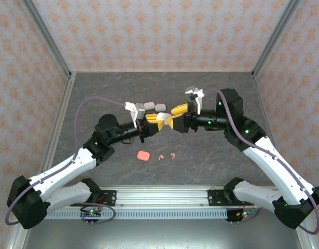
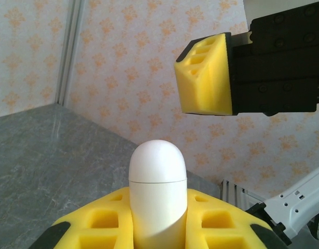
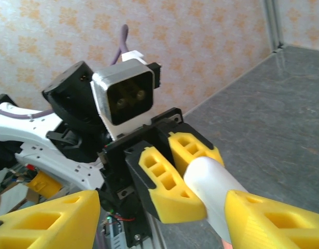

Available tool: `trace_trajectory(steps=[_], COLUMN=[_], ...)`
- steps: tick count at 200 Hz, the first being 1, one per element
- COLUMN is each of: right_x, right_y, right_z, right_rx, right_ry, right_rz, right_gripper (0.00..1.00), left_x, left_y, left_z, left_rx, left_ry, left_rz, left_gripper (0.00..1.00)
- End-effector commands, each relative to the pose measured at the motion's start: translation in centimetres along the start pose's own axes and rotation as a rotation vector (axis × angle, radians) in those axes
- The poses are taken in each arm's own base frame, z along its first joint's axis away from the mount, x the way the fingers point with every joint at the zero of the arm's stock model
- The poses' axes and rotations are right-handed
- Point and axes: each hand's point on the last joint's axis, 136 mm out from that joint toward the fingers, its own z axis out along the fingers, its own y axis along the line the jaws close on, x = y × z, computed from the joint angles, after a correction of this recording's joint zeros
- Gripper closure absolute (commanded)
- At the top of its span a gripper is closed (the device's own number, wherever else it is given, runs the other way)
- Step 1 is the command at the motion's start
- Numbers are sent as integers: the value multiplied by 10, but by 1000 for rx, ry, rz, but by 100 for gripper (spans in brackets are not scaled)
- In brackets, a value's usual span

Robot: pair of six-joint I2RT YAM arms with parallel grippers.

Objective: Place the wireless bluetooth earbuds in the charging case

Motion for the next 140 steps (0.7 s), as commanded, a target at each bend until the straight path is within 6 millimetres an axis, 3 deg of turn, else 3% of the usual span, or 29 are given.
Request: trace_trajectory(steps=[1, 35, 78, 127, 140], right_x=[-10, -15, -25, -20, -18], right_y=[0, -10, -16, -33, -36], right_z=[-12, -19, -39, -53, -53], right_rx=[66, 147, 237, 337, 344], right_ry=[-45, -79, -218, -283, -286], right_rz=[-63, -73, -97, -74, -61], right_gripper=[34, 33, 20, 0, 1], left_x=[-15, 10, 39, 76, 88], left_y=[5, 35, 82, 169, 190], left_z=[4, 16, 25, 10, 5], left_rx=[-40, -162, -281, -480, -513], left_ry=[-20, 108, 197, 239, 260], left_rz=[20, -33, -128, -324, -358], left_gripper=[100, 100, 100, 100, 100])
